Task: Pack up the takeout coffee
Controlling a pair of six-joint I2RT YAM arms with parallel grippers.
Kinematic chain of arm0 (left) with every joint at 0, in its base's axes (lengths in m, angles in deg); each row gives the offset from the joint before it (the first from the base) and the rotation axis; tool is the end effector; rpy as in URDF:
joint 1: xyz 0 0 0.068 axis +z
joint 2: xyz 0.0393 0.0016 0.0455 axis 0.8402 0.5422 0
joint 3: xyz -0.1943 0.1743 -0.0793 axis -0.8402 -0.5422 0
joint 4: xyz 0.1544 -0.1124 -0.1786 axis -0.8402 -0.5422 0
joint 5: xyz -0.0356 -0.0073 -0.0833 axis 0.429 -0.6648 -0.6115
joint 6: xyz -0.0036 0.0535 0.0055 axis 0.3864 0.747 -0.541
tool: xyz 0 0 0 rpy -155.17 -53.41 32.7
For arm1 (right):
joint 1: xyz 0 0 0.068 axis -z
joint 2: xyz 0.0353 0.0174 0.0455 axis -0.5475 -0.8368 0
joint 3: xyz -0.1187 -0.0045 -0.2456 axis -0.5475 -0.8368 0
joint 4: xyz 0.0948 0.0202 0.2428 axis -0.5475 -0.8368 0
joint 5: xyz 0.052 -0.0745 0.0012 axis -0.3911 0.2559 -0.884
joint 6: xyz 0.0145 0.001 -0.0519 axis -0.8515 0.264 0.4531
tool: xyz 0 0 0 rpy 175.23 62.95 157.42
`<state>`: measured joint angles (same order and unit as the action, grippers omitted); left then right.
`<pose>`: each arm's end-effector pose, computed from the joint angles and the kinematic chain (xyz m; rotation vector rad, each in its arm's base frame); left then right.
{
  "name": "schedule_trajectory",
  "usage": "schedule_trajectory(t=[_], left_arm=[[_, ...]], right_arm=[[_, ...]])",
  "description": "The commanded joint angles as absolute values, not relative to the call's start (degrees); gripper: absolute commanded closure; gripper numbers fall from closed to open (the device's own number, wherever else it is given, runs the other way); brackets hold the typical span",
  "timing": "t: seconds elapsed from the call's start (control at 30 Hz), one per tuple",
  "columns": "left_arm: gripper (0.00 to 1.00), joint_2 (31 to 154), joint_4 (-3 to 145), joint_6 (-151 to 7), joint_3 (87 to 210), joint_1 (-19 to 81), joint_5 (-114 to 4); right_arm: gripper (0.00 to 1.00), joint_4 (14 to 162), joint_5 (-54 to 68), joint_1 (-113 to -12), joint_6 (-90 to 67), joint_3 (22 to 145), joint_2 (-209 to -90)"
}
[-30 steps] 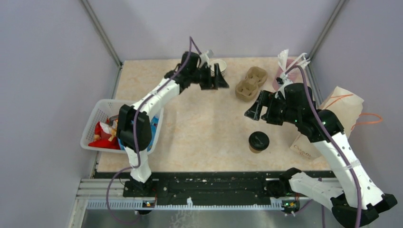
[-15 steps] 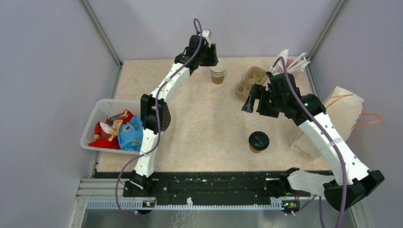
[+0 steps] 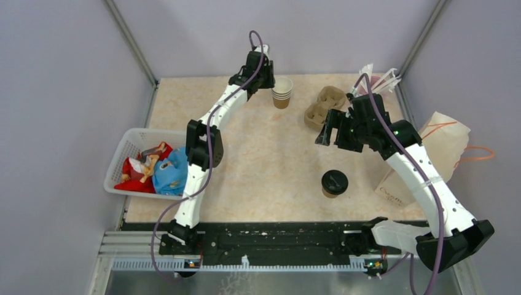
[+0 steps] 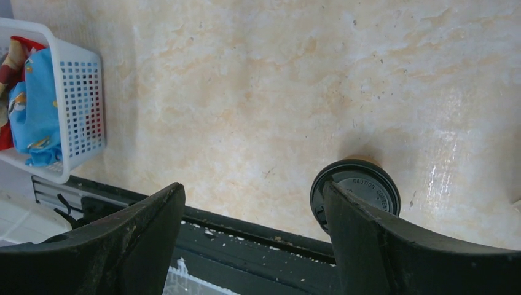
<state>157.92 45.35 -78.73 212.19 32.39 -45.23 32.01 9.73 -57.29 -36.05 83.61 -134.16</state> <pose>0.5173 -0.2375 0.2704 0.1045 2.0863 -0.4300 0.1975 0.0915 0.3764 0.1113 2.4460 0.5381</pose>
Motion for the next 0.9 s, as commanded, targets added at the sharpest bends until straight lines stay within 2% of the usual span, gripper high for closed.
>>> schedule_trajectory(t=[0.0,0.37,0.6,0.8,0.87], left_arm=[[0.60,158.6,48.5,-79.3,214.3,32.5,-44.3],[0.73,159.2,48.5,-78.3,214.7,32.4,-44.3],[0.86,159.3,47.8,-76.8,215.7,32.0,-43.5],[0.93,159.0,47.0,-76.1,216.2,31.9,-43.5],[0.90,159.1,46.8,-76.1,216.2,31.9,-43.7]], right_arm=[[0.18,32.0,8.0,-55.9,-34.2,83.7,-134.0],[0.18,32.4,6.1,-54.9,-33.5,83.1,-134.5],[0.18,33.0,5.4,-54.8,-34.0,82.4,-134.2],[0.19,33.3,5.1,-54.8,-34.7,81.5,-133.5],[0.18,33.5,4.9,-54.8,-34.9,81.3,-133.3]])
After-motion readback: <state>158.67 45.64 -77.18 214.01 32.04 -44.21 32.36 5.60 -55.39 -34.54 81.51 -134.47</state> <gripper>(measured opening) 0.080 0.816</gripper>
